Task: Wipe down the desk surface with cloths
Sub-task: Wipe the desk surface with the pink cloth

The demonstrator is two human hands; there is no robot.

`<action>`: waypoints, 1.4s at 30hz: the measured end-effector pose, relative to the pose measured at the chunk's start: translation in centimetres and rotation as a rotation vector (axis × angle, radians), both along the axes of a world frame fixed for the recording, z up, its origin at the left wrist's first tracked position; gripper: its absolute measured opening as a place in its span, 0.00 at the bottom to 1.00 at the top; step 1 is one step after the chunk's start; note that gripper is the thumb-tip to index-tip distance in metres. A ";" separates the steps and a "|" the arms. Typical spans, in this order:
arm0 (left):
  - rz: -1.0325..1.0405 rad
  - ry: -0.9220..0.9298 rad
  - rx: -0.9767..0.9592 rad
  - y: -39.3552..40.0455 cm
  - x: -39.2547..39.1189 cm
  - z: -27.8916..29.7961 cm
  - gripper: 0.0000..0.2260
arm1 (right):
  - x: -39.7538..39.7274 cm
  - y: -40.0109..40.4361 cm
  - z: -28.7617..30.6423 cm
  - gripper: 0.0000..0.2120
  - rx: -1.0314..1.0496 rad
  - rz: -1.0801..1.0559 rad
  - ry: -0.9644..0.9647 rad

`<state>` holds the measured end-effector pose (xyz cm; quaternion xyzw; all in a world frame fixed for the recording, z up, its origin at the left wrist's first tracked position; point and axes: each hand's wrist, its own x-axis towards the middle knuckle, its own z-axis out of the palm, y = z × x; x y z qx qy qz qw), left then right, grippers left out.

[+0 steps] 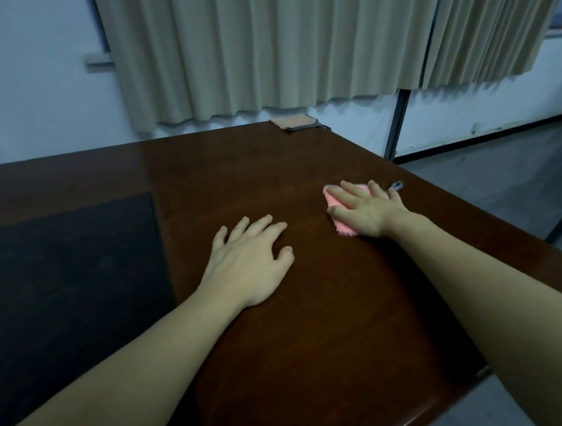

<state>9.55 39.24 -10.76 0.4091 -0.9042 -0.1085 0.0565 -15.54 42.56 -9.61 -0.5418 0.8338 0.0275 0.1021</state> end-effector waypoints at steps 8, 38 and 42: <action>0.009 0.014 0.001 0.2 0.1 0.0 0.25 | 4.5 4.3 0.0 0.29 0.018 0.136 0.009; 0.107 0.034 -0.039 -1.7 12.3 0.7 0.24 | 13.5 5.1 -0.1 0.29 -0.024 0.283 0.014; 0.123 0.009 -0.011 -1.8 12.8 -0.1 0.25 | 16.5 7.4 -0.2 0.29 -0.026 0.405 0.015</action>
